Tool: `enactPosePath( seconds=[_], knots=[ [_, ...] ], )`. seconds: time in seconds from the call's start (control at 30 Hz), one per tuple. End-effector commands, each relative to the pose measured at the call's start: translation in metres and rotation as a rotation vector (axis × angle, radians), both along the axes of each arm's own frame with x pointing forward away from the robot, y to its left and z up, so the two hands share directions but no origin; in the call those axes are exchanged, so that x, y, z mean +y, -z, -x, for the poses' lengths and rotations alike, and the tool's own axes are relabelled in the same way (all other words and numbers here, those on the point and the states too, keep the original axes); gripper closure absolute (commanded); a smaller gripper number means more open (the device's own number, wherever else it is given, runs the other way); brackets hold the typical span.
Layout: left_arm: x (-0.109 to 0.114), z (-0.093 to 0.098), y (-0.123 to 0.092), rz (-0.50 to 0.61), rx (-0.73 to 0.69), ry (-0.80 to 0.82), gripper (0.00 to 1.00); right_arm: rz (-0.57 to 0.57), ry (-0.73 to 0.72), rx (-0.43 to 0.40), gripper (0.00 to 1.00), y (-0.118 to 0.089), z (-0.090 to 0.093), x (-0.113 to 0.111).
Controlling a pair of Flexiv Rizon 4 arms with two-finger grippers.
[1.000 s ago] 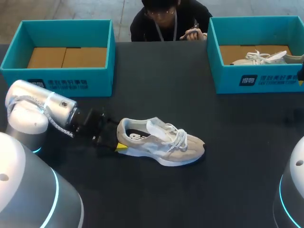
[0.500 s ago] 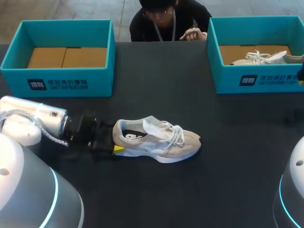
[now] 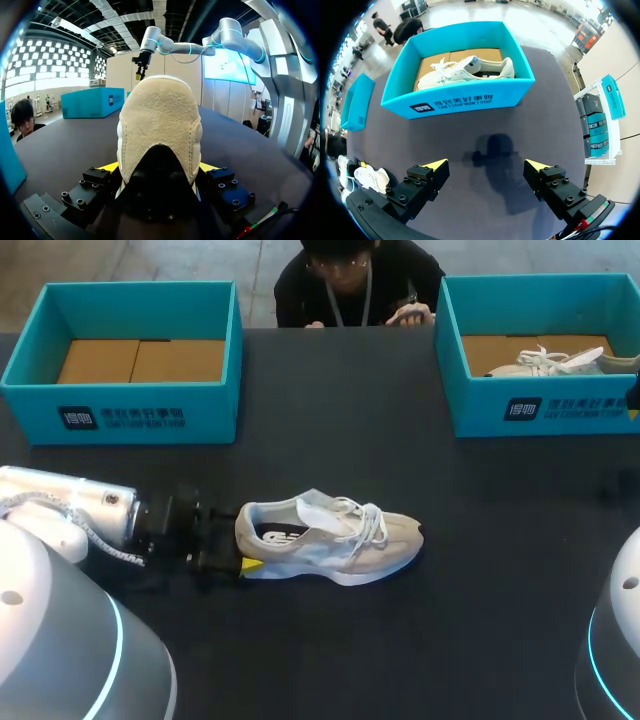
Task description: Take the shoe out of the shoebox, open the shoe tongue, remove and reinsert the insole, then place the shoe into the shoebox
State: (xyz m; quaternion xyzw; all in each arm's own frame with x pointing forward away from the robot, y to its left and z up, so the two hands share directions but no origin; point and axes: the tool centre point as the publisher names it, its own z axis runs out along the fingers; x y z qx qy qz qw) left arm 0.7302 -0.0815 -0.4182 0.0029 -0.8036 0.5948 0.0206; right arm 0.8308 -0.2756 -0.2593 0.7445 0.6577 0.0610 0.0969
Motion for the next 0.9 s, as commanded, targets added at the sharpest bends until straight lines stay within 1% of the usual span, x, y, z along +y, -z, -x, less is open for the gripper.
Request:
enactPosePath(
  seconds=[0.03, 0.8, 0.83, 0.9],
  knots=[
    [-0.001, 0.004, 0.002, -0.003, 0.001, -0.011, 1.00, -0.002, -0.001, -0.001, 0.00, 0.000, 0.000, 0.000],
    [0.000, 0.006, 0.002, 0.003, 0.005, -0.013, 1.00, -0.002, -0.001, -0.001, 0.00, 0.000, 0.000, 0.000],
    [0.000, 0.006, 0.002, 0.003, 0.005, -0.013, 1.00, -0.034, 0.016, -0.008, 0.00, -0.001, -0.001, 0.003],
    [0.000, 0.006, 0.002, 0.003, 0.005, -0.013, 1.00, -0.029, 0.063, 0.039, 0.00, -0.003, -0.004, 0.011]
  ],
)
